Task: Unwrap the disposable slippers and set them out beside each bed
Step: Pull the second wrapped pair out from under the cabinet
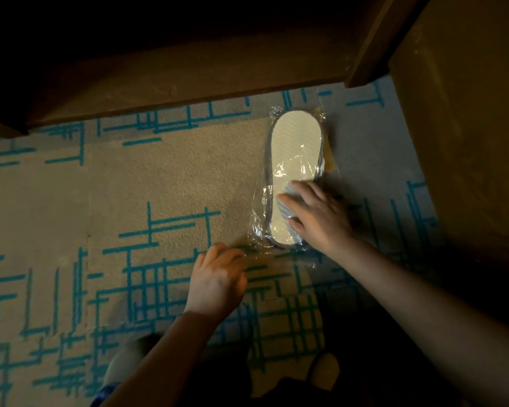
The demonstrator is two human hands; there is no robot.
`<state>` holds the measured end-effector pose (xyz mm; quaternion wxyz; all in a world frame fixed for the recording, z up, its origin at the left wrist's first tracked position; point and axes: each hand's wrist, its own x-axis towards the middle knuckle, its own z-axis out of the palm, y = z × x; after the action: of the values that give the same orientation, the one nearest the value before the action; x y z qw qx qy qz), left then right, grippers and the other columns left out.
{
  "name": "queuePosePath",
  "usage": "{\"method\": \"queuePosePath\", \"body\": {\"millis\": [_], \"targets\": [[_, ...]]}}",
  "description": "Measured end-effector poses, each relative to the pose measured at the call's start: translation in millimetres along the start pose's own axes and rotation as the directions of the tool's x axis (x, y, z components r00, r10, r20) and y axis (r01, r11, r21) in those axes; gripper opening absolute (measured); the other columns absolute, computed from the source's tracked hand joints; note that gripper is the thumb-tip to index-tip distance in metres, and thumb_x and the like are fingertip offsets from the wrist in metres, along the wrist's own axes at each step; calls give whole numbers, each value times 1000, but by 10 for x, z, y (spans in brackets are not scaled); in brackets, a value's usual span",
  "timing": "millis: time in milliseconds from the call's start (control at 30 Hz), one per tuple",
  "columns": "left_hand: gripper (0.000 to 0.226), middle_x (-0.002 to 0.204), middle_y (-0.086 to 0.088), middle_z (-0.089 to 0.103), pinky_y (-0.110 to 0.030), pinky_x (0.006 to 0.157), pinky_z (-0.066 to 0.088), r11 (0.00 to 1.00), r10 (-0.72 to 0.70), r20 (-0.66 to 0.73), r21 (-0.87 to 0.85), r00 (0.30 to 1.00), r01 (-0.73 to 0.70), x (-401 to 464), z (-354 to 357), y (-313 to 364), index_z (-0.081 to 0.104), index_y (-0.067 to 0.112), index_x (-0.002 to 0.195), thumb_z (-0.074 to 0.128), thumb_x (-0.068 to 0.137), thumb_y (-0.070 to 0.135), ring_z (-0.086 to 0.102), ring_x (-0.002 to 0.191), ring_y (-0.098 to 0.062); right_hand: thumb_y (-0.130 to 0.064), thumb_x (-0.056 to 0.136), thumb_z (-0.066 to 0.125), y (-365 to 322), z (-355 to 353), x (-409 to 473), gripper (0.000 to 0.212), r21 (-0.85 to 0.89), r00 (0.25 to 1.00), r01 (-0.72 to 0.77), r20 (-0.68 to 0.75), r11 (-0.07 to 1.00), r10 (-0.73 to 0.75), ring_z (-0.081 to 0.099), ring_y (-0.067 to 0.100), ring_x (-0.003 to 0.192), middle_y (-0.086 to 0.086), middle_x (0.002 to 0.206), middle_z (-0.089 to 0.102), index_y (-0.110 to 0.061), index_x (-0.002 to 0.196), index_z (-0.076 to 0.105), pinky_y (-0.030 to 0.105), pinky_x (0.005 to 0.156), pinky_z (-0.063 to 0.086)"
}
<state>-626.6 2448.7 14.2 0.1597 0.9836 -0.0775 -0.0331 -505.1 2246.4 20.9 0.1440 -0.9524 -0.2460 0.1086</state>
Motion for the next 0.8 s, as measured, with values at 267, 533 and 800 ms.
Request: {"method": "queuePosePath", "body": {"millis": [267,533,800], "targets": [[67,146,-4,40,-48,112,26,997,76,69,5,995,-77,-149,-13,360,34,26,137,51,73,38,31,136,-20,-28,80,65,-12,30,-172,65,-28,999,-20,-29,999,19,32,31,138,10,151,33,-25,140,39,46,102,40],[53,140,-4,50,-51,105,29,993,34,207,100,978,-56,-233,194,560,50,29,123,42,73,43,45,130,-19,-22,83,65,-121,36,-430,58,278,924,-289,-169,916,343,42,26,129,10,144,40,-19,136,43,30,97,40],[26,85,3,63,-20,61,47,-93,-641,533,-768,553,633,323,-135,917,58,26,76,44,91,9,61,80,-11,-18,82,67,-83,30,-285,44,731,609,-623,229,279,760,63,26,100,11,115,64,-6,122,55,39,86,52]]}}
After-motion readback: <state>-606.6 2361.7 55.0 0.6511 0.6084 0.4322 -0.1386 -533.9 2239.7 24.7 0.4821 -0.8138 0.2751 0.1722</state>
